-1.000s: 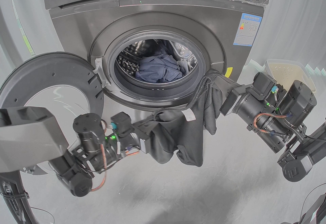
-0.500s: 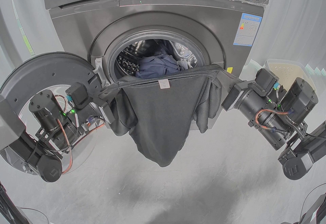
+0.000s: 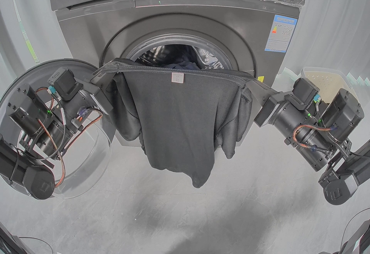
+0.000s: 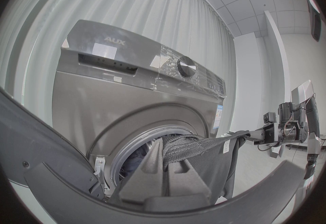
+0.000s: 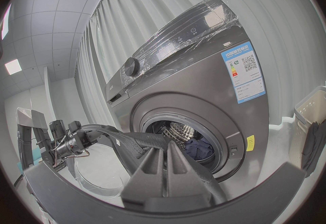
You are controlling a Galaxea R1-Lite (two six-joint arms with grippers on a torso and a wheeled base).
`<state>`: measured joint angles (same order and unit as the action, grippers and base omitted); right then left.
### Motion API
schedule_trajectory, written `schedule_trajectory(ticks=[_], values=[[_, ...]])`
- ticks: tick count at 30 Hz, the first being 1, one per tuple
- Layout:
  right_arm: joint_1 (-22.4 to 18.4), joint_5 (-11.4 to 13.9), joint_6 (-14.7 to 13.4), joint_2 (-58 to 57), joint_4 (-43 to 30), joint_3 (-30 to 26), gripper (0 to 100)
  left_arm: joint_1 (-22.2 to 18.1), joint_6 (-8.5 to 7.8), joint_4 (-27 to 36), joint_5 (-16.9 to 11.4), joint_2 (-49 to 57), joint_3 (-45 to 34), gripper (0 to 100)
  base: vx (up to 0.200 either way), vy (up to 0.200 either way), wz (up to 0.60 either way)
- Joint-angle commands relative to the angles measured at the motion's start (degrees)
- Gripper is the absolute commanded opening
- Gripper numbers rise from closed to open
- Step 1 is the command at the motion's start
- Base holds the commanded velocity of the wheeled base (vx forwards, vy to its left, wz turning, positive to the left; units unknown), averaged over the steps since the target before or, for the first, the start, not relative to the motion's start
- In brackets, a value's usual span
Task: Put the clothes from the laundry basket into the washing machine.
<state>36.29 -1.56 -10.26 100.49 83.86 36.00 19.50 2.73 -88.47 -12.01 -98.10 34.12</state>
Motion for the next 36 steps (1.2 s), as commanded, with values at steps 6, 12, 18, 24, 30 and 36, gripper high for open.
schedule_trajectory(ticks=[6, 12, 18, 24, 30, 36], values=[[-0.61, 0.07, 0.42, -1.87, -0.10, -1.19, 0, 0.36, -0.09, -0.04, 0.05, 1.42, -0.55, 0, 0.000, 0.000, 0.00], [-0.70, 0.07, 0.51, -2.93, -0.45, -1.11, 0, 0.45, -0.18, -0.04, 0.05, 1.42, -0.81, 0, 0.000, 0.000, 0.00], [-0.78, 0.07, 0.51, -3.37, -0.63, -1.02, 0, 0.53, -0.53, -0.04, -0.03, 1.42, -1.34, 0, 0.000, 0.000, 0.00], [-1.57, -0.02, 0.51, -3.28, -0.71, -0.75, 0, 0.62, -0.62, -0.04, -0.03, 1.33, -1.43, 0, 0.000, 0.000, 0.00], [0.71, -0.20, 0.42, -2.58, -0.98, -0.84, 0, 6.95, -0.45, -0.04, 0.05, -0.96, -2.22, 0, 0.000, 0.000, 0.00], [5.46, -0.37, -0.11, 2.70, -0.89, -3.30, 0, 13.37, -0.45, -0.13, 0.76, -5.09, -0.37, 0, 0.000, 0.000, 0.00]])
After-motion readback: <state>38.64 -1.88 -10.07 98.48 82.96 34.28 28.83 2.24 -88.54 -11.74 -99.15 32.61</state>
